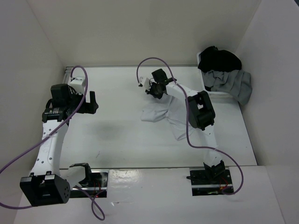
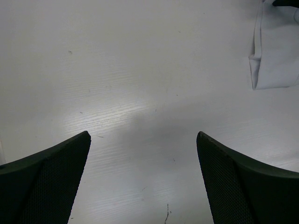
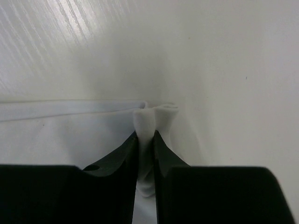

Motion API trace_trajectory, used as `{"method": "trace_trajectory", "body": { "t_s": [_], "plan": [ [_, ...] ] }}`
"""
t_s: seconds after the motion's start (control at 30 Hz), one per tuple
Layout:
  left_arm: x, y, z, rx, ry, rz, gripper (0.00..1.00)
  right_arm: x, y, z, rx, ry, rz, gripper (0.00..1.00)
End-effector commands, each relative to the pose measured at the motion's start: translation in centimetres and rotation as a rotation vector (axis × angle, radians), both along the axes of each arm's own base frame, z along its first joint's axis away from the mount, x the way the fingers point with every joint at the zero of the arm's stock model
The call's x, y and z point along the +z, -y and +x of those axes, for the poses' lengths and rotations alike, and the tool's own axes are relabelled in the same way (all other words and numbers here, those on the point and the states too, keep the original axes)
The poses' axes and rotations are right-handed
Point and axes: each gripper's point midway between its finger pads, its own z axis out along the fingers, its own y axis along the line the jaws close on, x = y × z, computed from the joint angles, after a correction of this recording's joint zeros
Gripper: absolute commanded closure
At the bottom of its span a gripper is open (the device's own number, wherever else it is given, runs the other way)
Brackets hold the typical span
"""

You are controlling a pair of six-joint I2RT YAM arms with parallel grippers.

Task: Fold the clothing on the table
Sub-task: Flatten the skirt out

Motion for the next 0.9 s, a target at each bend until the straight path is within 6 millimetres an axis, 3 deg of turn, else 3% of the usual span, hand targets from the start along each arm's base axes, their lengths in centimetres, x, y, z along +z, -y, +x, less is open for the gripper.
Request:
{"method": "trace_trajectory", "body": {
  "t_s": [0.0, 0.03, 0.23, 0.27, 0.37, 0.4, 0.5, 0.6, 0.67, 0.8, 0.83, 0.87],
  "plan": [
    [0.2, 0.3, 0.4, -0.023, 0.020, -0.015, 0.00, 1.1, 0.3, 0.2, -0.025, -0.008, 0.012, 0.80],
    [0.2, 0.3, 0.4, -0.023, 0.020, -0.015, 0.00, 1.7, 0.4, 0.2, -0.043, -0.007, 0.015, 0.80],
    [0.4, 1.1, 0.3, -0.061, 0.024, -0.043, 0.00, 13.4, 0.1, -0.7, -0.094, 0.135, 0.178, 0.82],
    [0.4, 1.1, 0.3, -0.061, 0.024, -0.043, 0.00, 16.5, -0.3, -1.7, -0.070, 0.151, 0.231, 0.82],
    [1.1, 1.9, 0.0, -0.097, 0.049, -0.066, 0.00, 21.1, -2.2, -4.8, -0.020, 0.150, 0.322, 0.82],
    [1.3, 1.9, 0.1, -0.098, 0.058, -0.064, 0.00, 24.3, -2.6, -6.4, 0.004, 0.183, 0.373, 0.82],
    [2.3, 2.3, -0.4, -0.118, 0.100, -0.069, 0.00, 28.1, -4.6, -10.0, 0.044, 0.226, 0.434, 0.82],
    [3.2, 2.6, -0.9, -0.128, 0.149, -0.065, 0.00, 29.2, -6.3, -13.1, 0.077, 0.191, 0.457, 0.80],
    [4.1, 2.8, -1.4, -0.137, 0.192, -0.061, 0.00, 31.2, -6.9, -14.4, 0.074, 0.208, 0.496, 0.80],
    [5.9, 3.6, -2.2, -0.156, 0.291, -0.084, 0.00, 32.2, -9.0, -19.1, 0.143, 0.242, 0.486, 0.79],
    [6.7, 3.6, -2.5, -0.160, 0.347, -0.072, 0.00, 33.3, -9.0, -20.0, 0.157, 0.258, 0.506, 0.79],
    [7.1, 3.9, -2.7, -0.168, 0.373, -0.084, 0.00, 33.1, -9.2, -20.5, 0.168, 0.247, 0.500, 0.79]
  ]
}}
